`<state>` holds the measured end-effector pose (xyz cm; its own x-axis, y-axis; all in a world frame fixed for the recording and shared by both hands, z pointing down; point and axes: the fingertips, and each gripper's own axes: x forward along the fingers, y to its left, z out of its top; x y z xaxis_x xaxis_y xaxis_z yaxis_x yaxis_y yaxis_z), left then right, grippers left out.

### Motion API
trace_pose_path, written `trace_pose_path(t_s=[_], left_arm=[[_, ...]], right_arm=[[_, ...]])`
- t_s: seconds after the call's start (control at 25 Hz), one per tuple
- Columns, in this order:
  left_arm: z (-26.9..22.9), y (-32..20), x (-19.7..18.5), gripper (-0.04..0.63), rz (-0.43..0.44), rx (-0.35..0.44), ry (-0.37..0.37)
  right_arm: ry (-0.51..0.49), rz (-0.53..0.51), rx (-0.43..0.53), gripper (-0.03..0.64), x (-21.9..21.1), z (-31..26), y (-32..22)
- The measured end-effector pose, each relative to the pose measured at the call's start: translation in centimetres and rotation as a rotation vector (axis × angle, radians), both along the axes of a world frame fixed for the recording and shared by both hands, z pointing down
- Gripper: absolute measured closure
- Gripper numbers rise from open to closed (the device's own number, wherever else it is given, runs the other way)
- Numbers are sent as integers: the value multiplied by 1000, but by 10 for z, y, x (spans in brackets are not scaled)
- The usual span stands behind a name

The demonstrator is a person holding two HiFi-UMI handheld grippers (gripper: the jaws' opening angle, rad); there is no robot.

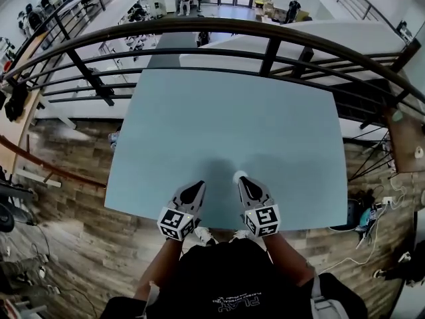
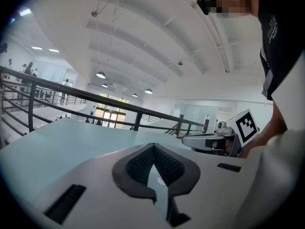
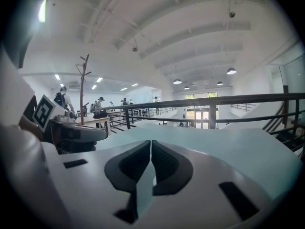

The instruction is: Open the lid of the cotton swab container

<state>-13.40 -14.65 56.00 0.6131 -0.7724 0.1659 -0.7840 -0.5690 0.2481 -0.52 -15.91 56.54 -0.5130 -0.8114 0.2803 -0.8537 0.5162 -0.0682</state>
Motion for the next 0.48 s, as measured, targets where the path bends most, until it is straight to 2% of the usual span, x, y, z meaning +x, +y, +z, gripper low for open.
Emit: trace_pose_path(t_s=[0.48], left_arm=[[28, -7, 19, 583, 0, -42, -48]], right_arm=[[38, -14, -53, 594, 20, 32, 0]])
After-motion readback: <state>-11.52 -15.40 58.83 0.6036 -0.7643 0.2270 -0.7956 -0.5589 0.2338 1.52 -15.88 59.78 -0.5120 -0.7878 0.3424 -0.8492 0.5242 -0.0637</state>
